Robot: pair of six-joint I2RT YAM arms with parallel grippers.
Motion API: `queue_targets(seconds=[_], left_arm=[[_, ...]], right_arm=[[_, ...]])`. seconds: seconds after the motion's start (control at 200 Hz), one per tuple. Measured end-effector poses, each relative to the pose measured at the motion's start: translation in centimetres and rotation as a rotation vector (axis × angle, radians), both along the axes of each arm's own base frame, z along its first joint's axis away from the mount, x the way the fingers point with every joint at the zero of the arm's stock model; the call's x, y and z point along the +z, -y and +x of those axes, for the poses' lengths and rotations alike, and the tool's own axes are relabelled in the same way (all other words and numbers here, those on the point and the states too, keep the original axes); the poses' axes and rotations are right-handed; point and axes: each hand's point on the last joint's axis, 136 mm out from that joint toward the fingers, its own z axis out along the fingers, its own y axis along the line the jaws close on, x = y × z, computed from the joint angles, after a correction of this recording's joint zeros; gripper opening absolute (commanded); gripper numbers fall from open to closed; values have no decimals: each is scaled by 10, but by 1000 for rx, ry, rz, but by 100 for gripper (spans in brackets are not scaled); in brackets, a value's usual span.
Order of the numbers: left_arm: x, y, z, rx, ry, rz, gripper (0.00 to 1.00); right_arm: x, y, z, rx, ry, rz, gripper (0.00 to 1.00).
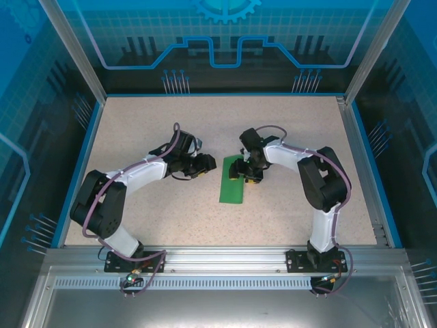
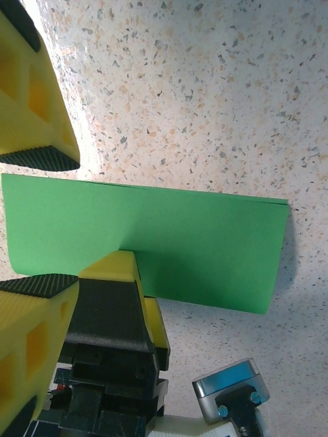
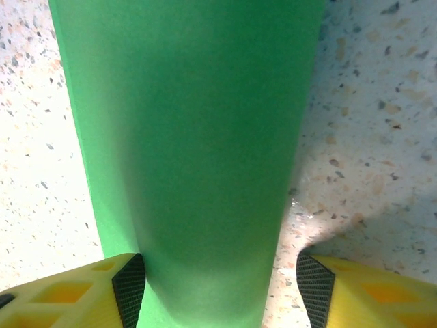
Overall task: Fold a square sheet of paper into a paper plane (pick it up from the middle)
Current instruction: First fold in half a square sheet of paper at the center of the table, then hold the square sheet of paper at the center of the table.
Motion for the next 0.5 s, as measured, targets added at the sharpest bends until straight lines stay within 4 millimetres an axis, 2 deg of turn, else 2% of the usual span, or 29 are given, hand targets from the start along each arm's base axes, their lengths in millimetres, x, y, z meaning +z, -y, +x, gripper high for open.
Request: queue_targets(seconds=[0.325, 0.5], left_arm=[[0, 0, 0, 0, -1, 0, 46], [1, 2, 0, -8, 0, -11, 39]], right_arm=[[-2, 1, 0, 7, -14, -41, 66], [-3, 1, 0, 10, -16, -56, 65]])
